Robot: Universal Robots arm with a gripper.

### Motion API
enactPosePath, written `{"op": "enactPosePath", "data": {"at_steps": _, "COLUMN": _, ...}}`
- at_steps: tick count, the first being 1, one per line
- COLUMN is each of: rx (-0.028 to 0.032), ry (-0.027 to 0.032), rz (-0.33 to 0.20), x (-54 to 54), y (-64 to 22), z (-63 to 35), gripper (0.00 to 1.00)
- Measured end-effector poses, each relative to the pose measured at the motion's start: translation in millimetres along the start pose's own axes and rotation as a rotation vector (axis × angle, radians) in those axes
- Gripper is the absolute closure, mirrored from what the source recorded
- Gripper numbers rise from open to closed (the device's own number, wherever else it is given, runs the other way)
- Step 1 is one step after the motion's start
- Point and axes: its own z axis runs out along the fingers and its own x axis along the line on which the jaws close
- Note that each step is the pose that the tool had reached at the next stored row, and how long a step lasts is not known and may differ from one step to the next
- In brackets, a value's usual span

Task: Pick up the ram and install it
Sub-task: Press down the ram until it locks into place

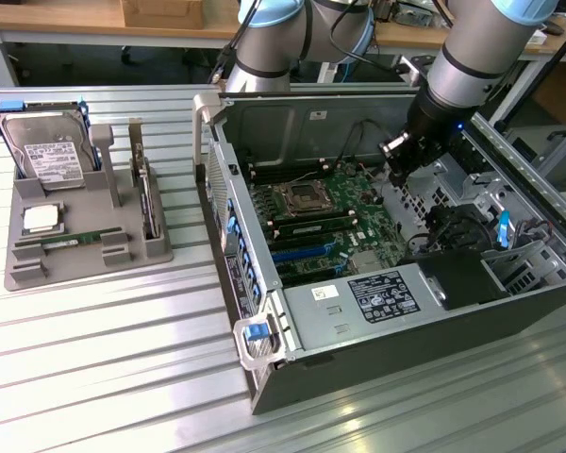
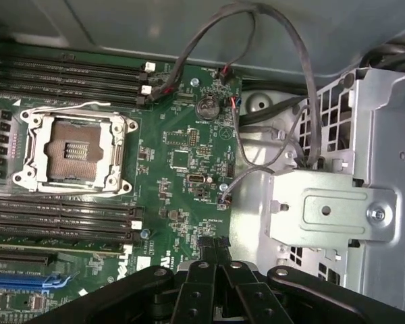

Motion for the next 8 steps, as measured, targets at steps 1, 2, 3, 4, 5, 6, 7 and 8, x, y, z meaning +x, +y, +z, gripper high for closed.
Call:
{"op": "enactPosePath", "data": {"at_steps": 1, "rx": 0.0018, "ry": -0.0021, "rz": 0.020, "x": 0.0, "y": 0.0, "z": 0.1, "gripper": 0.89}}
{"op": "enactPosePath", "data": {"at_steps": 2, "rx": 0.0046, "ry": -0.0055, "rz": 0.052, "x": 0.0, "y": 0.0, "z": 0.2, "gripper": 0.89}}
{"op": "enactPosePath", "data": {"at_steps": 3, "rx": 0.0064, "ry": -0.0076, "rz": 0.071, "x": 0.0, "y": 0.0, "z": 0.2, "gripper": 0.89}}
{"op": "enactPosePath", "data": {"at_steps": 4, "rx": 0.0087, "ry": -0.0102, "rz": 0.096, "x": 0.0, "y": 0.0, "z": 0.4, "gripper": 0.89}}
{"op": "enactPosePath", "data": {"at_steps": 5, "rx": 0.0101, "ry": -0.0118, "rz": 0.112, "x": 0.0, "y": 0.0, "z": 0.4, "gripper": 0.89}}
{"op": "enactPosePath", "data": {"at_steps": 6, "rx": 0.0118, "ry": -0.0139, "rz": 0.131, "x": 0.0, "y": 0.0, "z": 0.5, "gripper": 0.89}}
{"op": "enactPosePath", "data": {"at_steps": 7, "rx": 0.0141, "ry": -0.0166, "rz": 0.156, "x": 0.1, "y": -0.1, "z": 0.6, "gripper": 0.89}}
{"op": "enactPosePath", "data": {"at_steps": 8, "rx": 0.0157, "ry": -0.0184, "rz": 0.173, "x": 0.1, "y": -0.1, "z": 0.6, "gripper": 0.89}}
